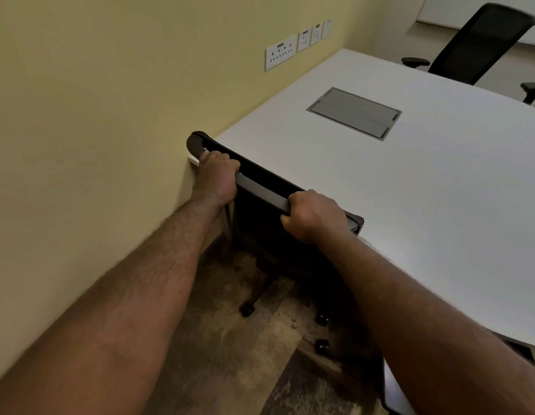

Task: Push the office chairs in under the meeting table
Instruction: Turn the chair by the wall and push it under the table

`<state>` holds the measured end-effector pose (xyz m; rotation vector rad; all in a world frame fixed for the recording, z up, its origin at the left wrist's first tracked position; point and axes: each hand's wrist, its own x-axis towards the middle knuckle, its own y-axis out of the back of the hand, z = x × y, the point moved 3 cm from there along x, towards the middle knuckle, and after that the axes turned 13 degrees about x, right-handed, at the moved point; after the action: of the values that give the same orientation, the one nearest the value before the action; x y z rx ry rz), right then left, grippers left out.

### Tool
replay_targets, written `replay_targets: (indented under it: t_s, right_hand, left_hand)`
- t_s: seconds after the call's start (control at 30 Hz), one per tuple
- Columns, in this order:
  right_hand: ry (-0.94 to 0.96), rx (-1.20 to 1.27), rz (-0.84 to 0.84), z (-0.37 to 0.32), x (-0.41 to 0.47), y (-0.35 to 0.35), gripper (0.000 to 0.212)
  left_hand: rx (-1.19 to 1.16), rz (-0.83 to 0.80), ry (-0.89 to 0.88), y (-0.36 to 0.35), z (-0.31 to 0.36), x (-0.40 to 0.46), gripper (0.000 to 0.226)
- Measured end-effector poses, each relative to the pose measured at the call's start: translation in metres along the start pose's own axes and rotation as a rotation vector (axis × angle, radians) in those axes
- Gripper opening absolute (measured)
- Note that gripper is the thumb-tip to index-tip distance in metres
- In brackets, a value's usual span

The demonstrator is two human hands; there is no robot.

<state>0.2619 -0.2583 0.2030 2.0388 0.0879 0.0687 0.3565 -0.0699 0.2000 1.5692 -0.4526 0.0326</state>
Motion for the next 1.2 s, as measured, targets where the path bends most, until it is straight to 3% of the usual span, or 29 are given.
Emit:
replay_targets:
  t_s: [0.27, 0.47, 1.2]
  right_hand:
    - [0.014, 0.004, -0.010, 0.004, 0.006, 0.000, 0.029]
    - [0.028, 0.008, -0.005, 0.001, 0.007, 0.002, 0.019]
    - [0.038, 0.014, 0.040, -0.009, 0.009, 0.001, 0.016]
  left_hand:
    - [0.015, -0.012, 0.017, 0.000, 0.002, 0.001, 0.013]
    - [0.038, -0.027, 0.013, 0.001, 0.000, 0.004, 0.015]
    - [0.108, -0.024, -0.003, -0.003, -0.009, 0.009, 0.013]
